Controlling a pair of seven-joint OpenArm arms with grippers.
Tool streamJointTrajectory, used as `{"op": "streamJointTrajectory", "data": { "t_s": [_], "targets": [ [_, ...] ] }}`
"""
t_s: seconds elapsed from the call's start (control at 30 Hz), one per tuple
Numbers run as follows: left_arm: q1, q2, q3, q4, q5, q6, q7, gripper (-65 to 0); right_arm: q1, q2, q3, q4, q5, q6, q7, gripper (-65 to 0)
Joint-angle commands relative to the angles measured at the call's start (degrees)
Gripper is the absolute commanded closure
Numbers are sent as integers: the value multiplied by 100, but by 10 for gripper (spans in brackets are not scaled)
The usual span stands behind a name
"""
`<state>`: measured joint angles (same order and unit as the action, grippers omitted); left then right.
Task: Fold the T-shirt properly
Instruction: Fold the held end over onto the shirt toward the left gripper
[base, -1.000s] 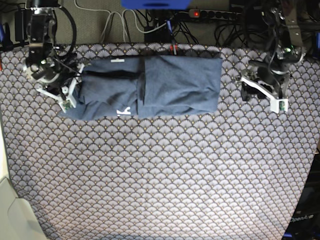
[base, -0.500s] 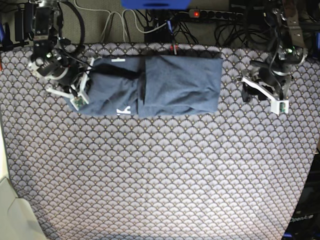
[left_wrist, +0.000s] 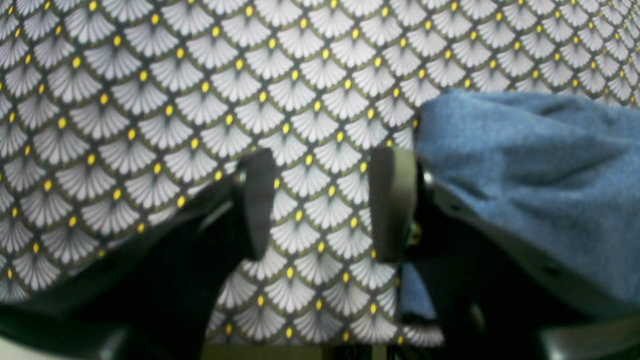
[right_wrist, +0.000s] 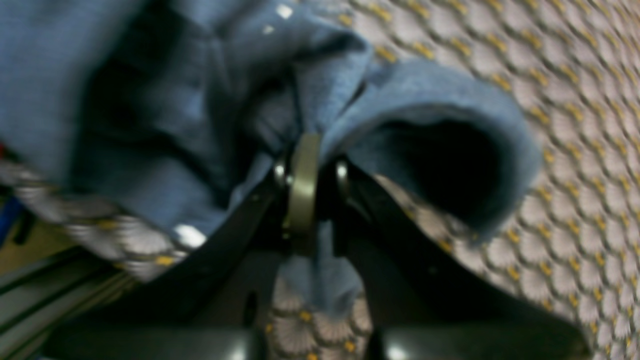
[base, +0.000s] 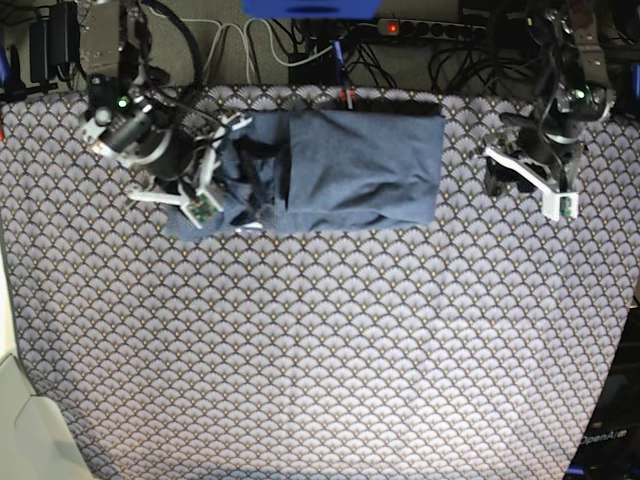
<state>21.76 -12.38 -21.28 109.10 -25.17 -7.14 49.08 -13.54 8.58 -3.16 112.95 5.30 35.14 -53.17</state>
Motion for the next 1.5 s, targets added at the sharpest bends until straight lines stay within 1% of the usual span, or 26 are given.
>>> {"op": "streamJointTrajectory", "data": {
  "t_s": [0.0, 0.23, 0.33, 0.43, 0.63, 0.77, 1.0, 1.07, 1.3, 1.37, 1.47],
  "targets": [
    [-9, -50, -39, 110, -37, -12, -112, -299, 22, 26, -102, 112, 55, 7, 117, 0],
    [158, -50, -681, 110, -55, -12, -112, -301, 92, -10, -867, 121, 55, 7, 161, 0],
    [299, -50, -989, 110, -55, -12, -112, -301, 216, -10, -1394, 121, 55, 7, 161, 0],
    [360, -50, -1147, 110, -55, -12, -112, -302, 418, -18, -1798, 130, 55, 7, 161, 0],
    [483, -59, -1323, 224, -55, -12, -112, -302, 734, -317, -2308, 112, 46, -1, 117, 0],
    [545, -59, -1323, 242, -55, -12, -112, -302, 884, -405, -2528, 86, 37, -1, 117, 0],
    [545, -32, -1323, 259, -55, -12, -112, -301, 963, -396, -2572, 86, 37, -1, 117, 0],
    [527, -32, -1323, 259, -55, -12, -112, -300, 972, -405, -2730, 24, 37, -1, 117, 0],
    [545, -41, -1323, 259, -55, -12, -112, -301, 1174, -572, -3144, -565, 37, -19, 125, 0],
    [545, -50, -1323, 259, -55, -12, -112, -302, 1209, -678, -3126, -670, 37, -19, 125, 0],
    [545, -50, -1323, 259, -55, -12, -112, -302, 1385, -739, -3152, -908, 37, -28, 117, 0]
  ]
}}
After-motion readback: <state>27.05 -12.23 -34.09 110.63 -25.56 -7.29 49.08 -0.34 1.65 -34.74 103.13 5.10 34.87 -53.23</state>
